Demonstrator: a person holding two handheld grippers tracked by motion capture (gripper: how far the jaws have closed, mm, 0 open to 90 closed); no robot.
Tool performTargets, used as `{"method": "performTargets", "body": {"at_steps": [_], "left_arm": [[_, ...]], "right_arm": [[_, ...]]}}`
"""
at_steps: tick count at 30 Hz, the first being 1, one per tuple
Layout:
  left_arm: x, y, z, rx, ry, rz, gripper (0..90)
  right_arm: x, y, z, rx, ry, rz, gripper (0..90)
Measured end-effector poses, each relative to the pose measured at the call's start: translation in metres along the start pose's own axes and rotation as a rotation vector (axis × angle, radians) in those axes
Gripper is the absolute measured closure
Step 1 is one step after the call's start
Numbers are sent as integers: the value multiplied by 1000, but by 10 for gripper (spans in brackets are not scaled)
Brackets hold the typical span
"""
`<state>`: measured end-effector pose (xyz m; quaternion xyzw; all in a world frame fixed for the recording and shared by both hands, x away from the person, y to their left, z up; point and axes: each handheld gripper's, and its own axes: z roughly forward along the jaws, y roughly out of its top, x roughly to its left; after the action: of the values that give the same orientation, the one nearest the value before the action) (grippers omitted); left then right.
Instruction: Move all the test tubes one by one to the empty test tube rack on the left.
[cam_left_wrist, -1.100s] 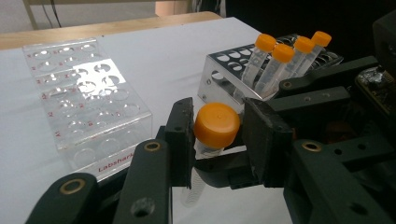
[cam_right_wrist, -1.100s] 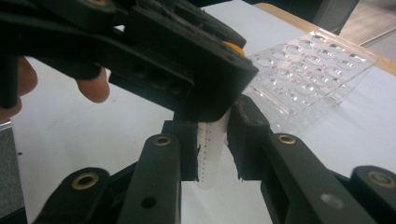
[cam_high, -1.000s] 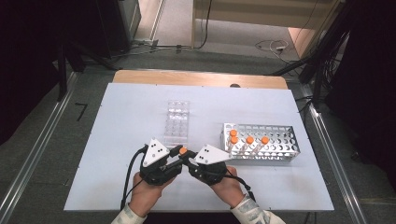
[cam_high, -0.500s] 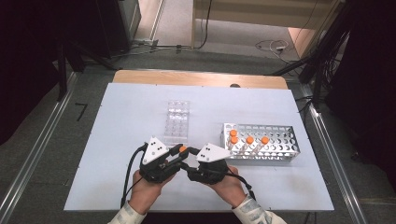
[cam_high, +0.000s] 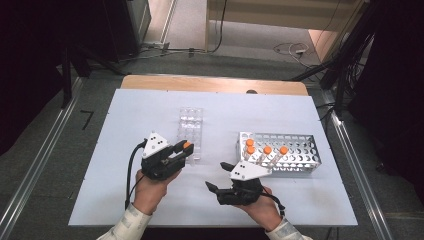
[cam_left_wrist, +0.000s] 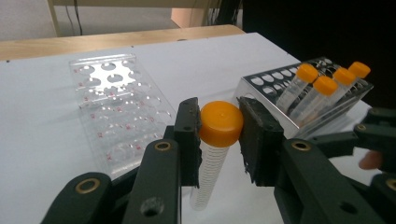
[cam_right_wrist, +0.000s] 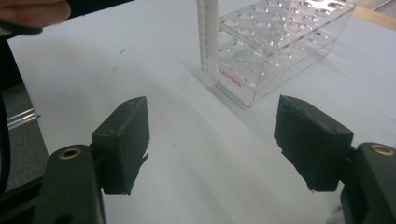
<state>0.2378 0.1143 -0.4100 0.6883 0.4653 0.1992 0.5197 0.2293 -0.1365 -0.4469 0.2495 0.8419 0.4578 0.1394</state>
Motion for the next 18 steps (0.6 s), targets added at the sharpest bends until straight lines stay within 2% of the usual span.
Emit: {"method": "performTargets", "body": {"at_steps": [7,18], "left_arm": [[6,12,2,-10,12,-4,692],[21,45,3,-38,71,6,692]], "right_arm": [[-1,-8,-6,11,-5,2,253],[-3,-11,-10,9,-6,9,253]]}}
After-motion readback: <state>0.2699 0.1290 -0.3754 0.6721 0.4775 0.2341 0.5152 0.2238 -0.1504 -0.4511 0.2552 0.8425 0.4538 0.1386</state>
